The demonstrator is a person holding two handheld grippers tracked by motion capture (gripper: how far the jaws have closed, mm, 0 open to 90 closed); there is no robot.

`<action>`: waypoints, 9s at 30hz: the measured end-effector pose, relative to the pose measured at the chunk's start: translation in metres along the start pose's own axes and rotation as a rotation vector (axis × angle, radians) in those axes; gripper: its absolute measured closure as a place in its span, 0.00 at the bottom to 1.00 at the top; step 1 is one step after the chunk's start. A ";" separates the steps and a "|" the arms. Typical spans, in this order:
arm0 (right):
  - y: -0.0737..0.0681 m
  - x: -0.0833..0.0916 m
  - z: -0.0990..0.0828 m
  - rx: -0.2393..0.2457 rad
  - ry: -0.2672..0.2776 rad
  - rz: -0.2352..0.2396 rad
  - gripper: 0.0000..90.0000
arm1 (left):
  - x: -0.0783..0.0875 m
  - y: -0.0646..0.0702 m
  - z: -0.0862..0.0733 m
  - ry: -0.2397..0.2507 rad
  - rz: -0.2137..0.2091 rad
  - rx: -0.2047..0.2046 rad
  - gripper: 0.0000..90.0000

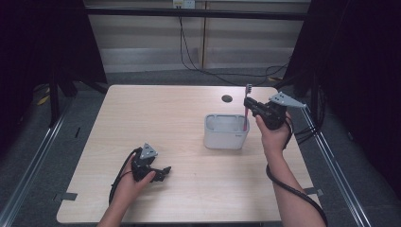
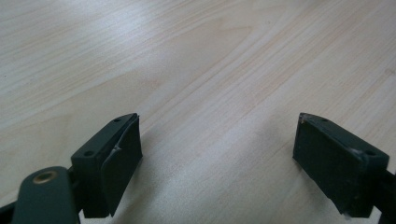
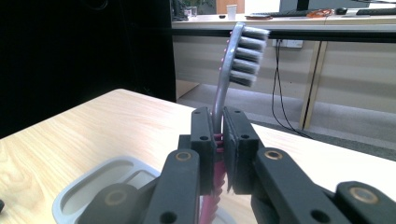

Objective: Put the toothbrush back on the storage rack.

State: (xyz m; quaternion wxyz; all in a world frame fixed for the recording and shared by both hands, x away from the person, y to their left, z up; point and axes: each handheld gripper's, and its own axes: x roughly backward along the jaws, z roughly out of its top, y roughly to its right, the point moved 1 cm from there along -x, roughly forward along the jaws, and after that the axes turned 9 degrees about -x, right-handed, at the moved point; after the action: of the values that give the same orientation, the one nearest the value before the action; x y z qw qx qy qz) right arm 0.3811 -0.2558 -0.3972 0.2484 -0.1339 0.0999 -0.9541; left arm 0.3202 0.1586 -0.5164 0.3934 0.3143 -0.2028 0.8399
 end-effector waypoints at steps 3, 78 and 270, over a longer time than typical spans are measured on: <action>0.000 0.001 -0.003 0.005 -0.004 0.000 0.92 | 0.000 0.000 0.000 0.000 0.000 -0.001 0.17; -0.006 0.026 -0.047 0.078 -0.124 0.039 0.83 | 0.000 0.000 0.000 -0.001 0.004 -0.002 0.17; 0.021 0.050 -0.135 0.168 -0.582 0.067 0.17 | 0.001 0.001 0.000 -0.004 0.008 0.002 0.17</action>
State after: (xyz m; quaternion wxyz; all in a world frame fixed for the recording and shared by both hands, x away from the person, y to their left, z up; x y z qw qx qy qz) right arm 0.3071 -0.2822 -0.5194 0.3082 -0.3772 -0.0501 -0.8719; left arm 0.3189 0.1586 -0.5162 0.3894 0.3154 -0.2040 0.8410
